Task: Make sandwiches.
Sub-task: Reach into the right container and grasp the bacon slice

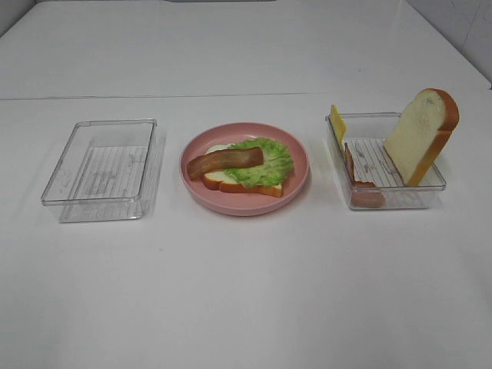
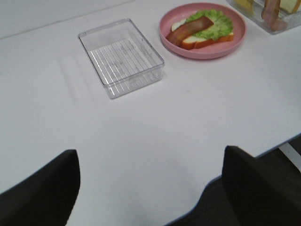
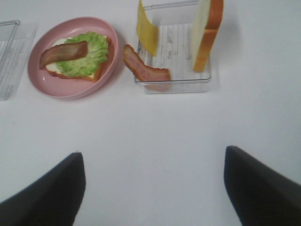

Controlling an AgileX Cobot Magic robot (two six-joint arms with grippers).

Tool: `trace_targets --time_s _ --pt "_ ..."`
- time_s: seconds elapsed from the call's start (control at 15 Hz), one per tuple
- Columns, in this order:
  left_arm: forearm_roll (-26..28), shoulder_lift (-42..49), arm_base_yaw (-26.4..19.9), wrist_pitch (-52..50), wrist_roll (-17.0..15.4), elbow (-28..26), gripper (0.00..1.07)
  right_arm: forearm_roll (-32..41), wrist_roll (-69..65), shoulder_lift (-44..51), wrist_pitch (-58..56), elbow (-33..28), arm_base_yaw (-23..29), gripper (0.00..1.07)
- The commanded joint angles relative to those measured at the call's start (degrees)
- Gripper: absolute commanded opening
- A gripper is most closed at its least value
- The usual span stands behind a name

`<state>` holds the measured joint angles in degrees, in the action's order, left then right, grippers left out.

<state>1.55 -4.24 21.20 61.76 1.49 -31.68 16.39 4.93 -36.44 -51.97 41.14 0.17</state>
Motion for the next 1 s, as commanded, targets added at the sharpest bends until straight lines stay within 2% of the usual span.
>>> trace_targets --time_s 0.07,0.33,0.6,0.73,0.8,1.0 --pt "1.9 0.5 0.2 -2.2 0.9 3.0 0.79 3.4 0.8 -9.9 1.7 4.4 -0.2 0.76" --pt "2.2 0.5 0.2 -2.1 1.3 3.0 0.79 4.0 6.3 -22.7 3.4 11.1 -0.2 0.71" --pt "2.2 0.6 0.2 -2.1 1.3 3.0 0.79 7.3 10.7 -36.2 0.5 19.4 -0.2 0.7" --pt "2.2 1.5 0.2 -2.1 1.3 3.0 0.79 8.6 12.1 -40.2 -0.6 22.2 -0.1 0.7" --pt "2.2 5.3 0.2 -2.1 1.3 3.0 0.79 9.2 12.7 -45.2 -3.2 25.5 0.2 0.7" --pt "1.9 5.9 0.1 -2.1 1.3 3.0 0.79 5.0 12.1 -51.5 -4.2 29.5 6.1 0.7"
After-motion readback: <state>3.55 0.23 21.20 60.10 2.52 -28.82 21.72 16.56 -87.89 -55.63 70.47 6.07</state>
